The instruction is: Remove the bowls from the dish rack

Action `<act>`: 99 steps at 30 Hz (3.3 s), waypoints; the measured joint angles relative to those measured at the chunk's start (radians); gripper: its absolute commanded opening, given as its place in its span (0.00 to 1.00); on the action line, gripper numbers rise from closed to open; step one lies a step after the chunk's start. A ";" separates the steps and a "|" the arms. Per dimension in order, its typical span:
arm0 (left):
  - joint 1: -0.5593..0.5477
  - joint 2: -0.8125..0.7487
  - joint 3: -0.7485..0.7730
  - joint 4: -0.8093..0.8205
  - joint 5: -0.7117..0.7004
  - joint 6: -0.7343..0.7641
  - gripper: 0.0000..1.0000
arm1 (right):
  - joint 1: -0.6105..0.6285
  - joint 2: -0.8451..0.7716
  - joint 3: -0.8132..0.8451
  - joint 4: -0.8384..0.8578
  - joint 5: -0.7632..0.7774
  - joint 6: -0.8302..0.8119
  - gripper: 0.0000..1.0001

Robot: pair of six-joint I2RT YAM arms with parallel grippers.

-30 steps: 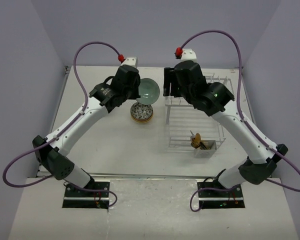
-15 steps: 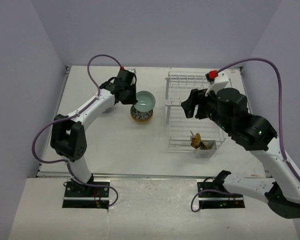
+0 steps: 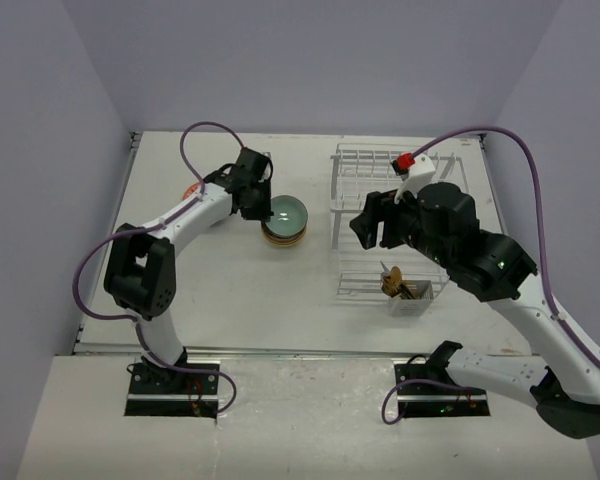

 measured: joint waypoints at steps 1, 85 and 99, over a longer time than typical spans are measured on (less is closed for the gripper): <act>0.000 0.000 -0.002 0.003 0.000 0.000 0.07 | 0.000 0.000 -0.002 0.003 -0.001 0.000 0.69; 0.011 -1.418 -0.626 -0.025 -0.599 0.192 1.00 | 0.000 -0.604 -0.412 -0.074 0.526 -0.035 0.99; 0.011 -1.408 -0.665 -0.007 -0.575 0.192 1.00 | 0.000 -0.643 -0.455 -0.037 0.541 -0.015 0.99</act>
